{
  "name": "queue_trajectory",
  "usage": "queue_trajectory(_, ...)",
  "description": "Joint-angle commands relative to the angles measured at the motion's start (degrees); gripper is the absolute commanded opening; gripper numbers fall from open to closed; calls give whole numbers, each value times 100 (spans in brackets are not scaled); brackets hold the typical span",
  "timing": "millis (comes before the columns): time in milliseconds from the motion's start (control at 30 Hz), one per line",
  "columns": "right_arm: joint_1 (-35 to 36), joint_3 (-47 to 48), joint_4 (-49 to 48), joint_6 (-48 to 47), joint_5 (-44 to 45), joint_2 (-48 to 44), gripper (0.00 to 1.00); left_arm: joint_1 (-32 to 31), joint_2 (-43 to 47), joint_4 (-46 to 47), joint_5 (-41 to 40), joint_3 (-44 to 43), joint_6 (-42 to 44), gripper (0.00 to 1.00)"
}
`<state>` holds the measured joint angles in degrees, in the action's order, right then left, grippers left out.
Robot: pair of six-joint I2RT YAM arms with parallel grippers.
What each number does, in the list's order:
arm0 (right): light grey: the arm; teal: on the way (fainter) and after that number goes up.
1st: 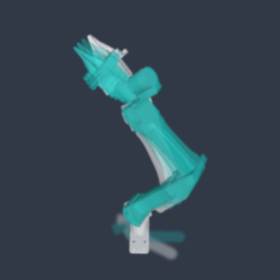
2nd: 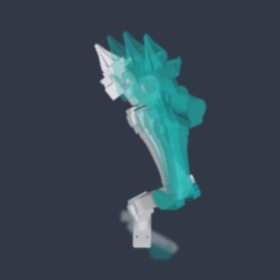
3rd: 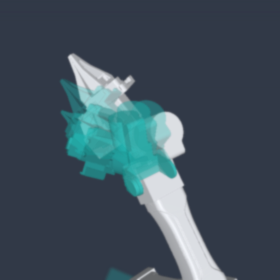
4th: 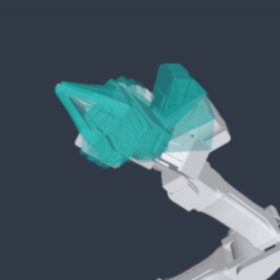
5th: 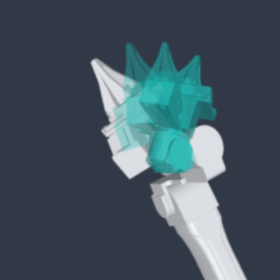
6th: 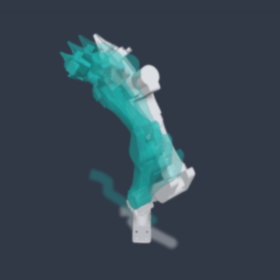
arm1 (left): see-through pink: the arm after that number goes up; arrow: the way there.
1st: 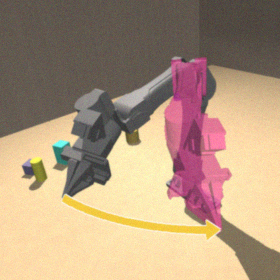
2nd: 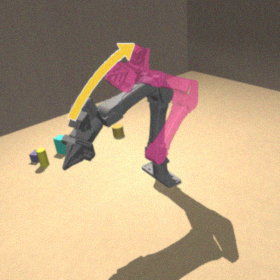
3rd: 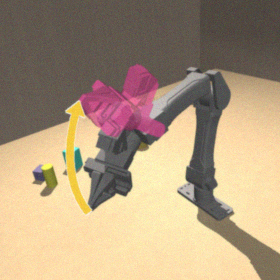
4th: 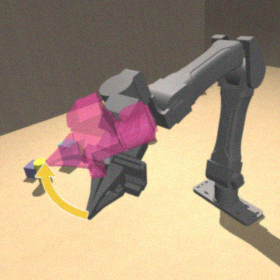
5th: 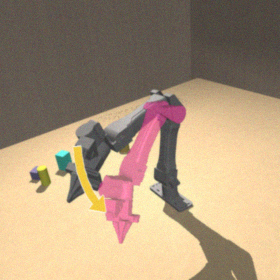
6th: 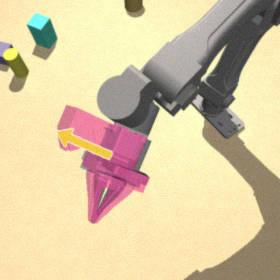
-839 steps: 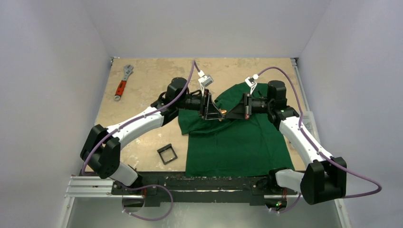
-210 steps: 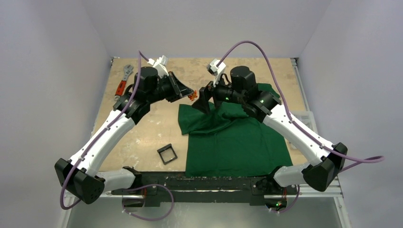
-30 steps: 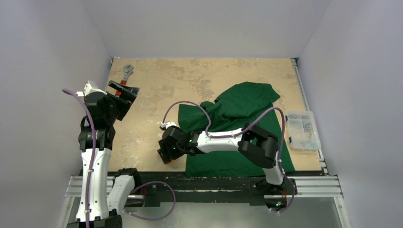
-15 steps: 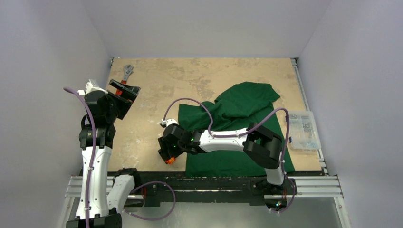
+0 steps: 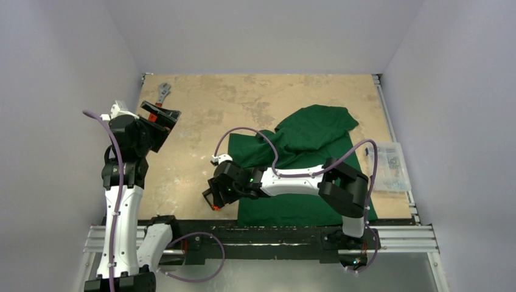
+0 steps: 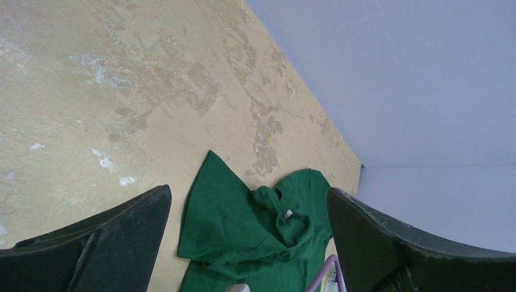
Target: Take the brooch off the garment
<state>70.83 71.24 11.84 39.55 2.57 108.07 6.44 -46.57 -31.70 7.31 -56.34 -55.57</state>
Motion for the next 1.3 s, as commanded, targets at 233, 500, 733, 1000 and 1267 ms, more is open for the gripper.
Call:
queue_trajectory(233,173,289,84,-61,266,51,62,51,-19,264,79,-14,-112,100)
queue_trajectory(500,299,343,204,-19,323,152,63,53,-51,269,82,-23,-113,100)
queue_trajectory(733,309,345,244,62,377,244,63,52,-70,291,95,-23,-160,100)
queue_trajectory(1000,333,431,274,99,391,407,65,59,-85,293,104,-30,-167,100)
queue_trajectory(1267,396,552,333,67,484,549,65,59,-106,319,117,-31,-158,100)
